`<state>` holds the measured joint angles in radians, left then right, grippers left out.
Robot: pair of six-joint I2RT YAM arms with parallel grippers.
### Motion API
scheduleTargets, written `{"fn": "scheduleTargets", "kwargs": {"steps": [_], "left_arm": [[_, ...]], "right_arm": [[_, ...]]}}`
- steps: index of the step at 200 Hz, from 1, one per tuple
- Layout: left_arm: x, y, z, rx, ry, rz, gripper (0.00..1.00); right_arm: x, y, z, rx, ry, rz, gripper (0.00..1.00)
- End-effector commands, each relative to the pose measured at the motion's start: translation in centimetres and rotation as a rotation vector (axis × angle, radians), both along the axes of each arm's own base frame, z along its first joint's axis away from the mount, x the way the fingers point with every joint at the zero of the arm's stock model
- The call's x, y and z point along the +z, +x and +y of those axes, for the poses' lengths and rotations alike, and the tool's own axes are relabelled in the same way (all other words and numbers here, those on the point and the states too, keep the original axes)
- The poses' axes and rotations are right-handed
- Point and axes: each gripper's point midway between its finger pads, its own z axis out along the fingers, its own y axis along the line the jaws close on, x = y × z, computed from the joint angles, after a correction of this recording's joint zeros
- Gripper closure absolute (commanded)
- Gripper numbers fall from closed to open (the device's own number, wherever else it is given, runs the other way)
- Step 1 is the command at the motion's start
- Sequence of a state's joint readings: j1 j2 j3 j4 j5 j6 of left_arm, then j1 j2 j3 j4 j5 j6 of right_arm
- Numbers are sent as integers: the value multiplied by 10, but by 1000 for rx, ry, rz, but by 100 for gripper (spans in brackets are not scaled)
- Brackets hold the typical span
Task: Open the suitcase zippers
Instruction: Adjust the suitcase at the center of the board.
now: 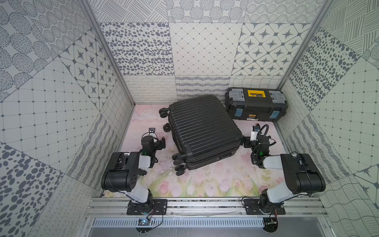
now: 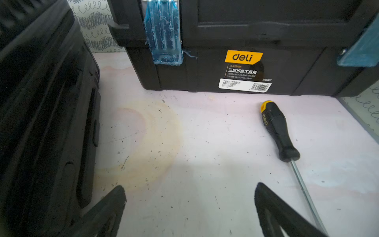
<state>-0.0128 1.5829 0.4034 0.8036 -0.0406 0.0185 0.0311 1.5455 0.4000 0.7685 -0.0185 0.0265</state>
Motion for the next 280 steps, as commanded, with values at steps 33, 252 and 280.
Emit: {"fn": "scheduleTargets", "kwargs": {"steps": [33, 252, 280], "left_arm": [[16, 9, -1, -19, 12, -69, 1], [50, -11, -2, 90, 154, -206, 1], [107, -24, -16, 82, 164, -330, 1]], "right_arm": [[17, 10, 0, 5, -6, -68, 1], [42, -4, 7, 47, 0, -162, 1], [108, -15, 14, 26, -24, -193, 1]]}}
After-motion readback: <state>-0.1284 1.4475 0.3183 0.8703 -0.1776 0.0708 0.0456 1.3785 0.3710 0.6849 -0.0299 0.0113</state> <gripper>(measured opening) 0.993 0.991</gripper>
